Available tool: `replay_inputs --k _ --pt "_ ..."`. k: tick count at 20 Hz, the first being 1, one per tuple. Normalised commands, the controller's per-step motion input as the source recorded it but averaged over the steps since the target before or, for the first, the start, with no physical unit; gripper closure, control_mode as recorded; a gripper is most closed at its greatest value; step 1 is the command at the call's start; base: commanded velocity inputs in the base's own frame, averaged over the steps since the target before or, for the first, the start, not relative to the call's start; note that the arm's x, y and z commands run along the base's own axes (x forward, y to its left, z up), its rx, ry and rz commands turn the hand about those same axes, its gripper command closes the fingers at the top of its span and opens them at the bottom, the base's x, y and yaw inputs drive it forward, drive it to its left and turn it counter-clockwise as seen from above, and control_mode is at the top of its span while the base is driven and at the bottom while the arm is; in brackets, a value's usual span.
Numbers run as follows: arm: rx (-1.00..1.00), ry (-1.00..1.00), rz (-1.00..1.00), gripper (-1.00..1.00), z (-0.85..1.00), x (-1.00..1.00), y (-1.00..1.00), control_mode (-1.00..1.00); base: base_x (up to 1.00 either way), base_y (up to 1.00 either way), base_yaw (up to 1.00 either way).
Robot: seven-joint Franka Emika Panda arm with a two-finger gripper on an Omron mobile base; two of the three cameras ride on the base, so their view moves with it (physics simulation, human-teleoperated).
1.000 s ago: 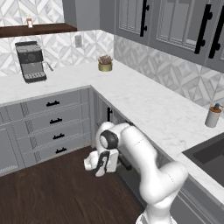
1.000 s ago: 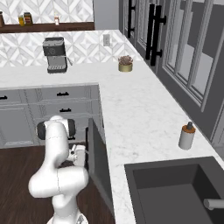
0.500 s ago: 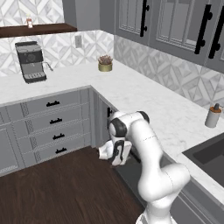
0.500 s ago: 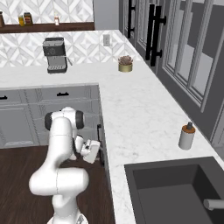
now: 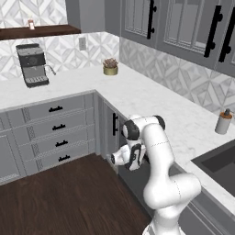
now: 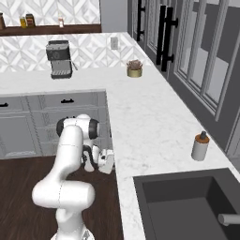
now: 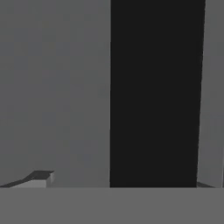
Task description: Pick up the cup and bowl from the counter, place them in the dishwasher, and close the dishwasher door.
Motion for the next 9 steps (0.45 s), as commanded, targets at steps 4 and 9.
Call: replay_inputs --k 4,9 --pt "-0.11 0.01 0.21 -1.00 -0.94 0.93 -0.99 -1.00 0.00 0.00 0.00" --pt "-0.01 0.03 0.08 -1.00 -0.61 0.48 -0.74 -1.00 0.00 0.00 0.00"
